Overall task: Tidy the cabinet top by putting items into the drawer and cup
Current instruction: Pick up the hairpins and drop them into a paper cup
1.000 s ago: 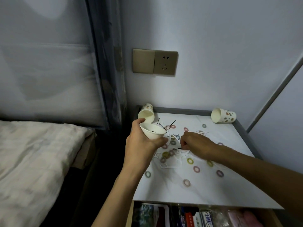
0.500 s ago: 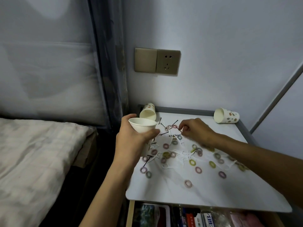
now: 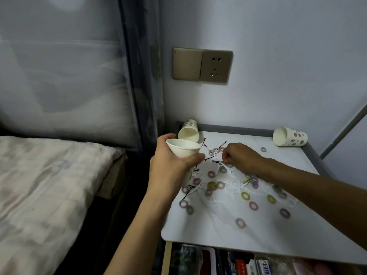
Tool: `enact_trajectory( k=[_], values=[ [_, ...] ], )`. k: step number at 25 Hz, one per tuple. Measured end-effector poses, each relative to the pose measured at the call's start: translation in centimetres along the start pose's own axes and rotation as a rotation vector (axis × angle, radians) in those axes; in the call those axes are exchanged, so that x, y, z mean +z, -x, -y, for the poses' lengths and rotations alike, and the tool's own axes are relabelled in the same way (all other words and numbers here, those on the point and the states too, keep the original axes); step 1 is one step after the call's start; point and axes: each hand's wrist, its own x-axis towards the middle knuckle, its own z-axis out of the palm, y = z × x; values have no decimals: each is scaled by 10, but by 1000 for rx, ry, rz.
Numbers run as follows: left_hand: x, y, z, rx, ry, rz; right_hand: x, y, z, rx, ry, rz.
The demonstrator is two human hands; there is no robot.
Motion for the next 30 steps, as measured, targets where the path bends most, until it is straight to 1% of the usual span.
enact_trajectory(
  k=[2, 4, 6, 8, 10, 12, 14, 17, 21, 26, 27, 28, 29, 30],
  values=[
    [2, 1, -2, 1, 15, 9, 2, 1, 1, 3, 52, 43],
    [3, 2, -5, 2, 20, 17, -2, 5, -5, 33, 18, 40],
    [3, 3, -7, 3, 30, 18, -14, 7, -14, 27, -17, -1],
    [1, 4, -8, 9, 35, 1, -28, 1, -19, -11, 9, -22],
    [-1, 3, -7, 16, 28, -23, -36, -13, -23, -12, -10, -53],
    [-1, 1, -6, 13, 16, -31, -39, -30, -26, 12, -57, -128],
    [-1, 0, -5, 8, -5, -33, -34, -42, -30, 29, -90, -174],
    [-4, -3, -2, -1, -18, -46, -20, -54, -33, 24, -129, -168],
    [-9, -6, -1, 4, -15, -64, -8, -58, -38, 67, -208, -172],
    [-6, -5, 1, 2, -20, -46, 3, -48, -37, 173, -149, -197],
    [-5, -4, 1, 8, -20, -42, -2, -44, -34, 205, -182, -222],
    [-5, -5, 2, 19, -24, -40, -11, -40, -28, 214, -267, -260],
    [-5, -4, 3, 32, -35, -36, -25, -35, -18, 183, -375, -303],
    [-5, -3, 3, 44, -53, -32, -43, -28, -6, 107, -456, -324]
  ],
)
